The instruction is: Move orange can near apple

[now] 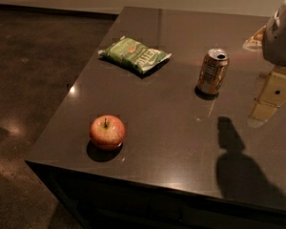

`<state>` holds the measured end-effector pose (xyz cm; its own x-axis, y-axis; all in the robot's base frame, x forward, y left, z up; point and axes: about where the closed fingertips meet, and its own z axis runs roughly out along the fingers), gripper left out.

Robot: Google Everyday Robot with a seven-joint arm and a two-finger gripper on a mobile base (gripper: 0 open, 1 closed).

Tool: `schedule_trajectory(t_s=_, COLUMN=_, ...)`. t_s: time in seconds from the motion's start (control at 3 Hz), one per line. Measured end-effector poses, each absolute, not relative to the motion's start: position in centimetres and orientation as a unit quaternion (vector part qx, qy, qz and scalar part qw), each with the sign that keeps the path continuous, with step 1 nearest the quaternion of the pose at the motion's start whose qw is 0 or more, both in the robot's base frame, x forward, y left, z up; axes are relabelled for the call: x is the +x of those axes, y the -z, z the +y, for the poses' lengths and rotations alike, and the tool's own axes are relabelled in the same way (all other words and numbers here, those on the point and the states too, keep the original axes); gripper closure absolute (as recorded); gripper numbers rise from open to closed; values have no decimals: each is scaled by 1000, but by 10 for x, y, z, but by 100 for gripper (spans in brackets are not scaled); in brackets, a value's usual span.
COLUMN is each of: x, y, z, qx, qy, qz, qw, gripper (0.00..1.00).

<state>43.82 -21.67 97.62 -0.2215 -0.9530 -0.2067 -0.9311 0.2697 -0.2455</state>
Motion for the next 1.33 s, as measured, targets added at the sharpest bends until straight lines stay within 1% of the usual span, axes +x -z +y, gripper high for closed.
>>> schedule_trajectory(t_s=0.33, x=438, y=-977, z=-216, qx=-603, qy=35, qz=781, qw=160, gripper=0)
schedule_trajectory(t_s=0.67, x=451, y=-975, z=-215, qx=-581, qy=21, qz=794, qw=175, gripper=0)
schedule_trajectory(t_s=1.0, x=485, y=-968, z=-212, qx=-542, qy=-8, qz=816, qw=200, gripper=0)
schedule_trajectory(t_s=1.33, x=506, y=-964, z=-212, qx=-521, qy=-22, qz=826, qw=214, gripper=0)
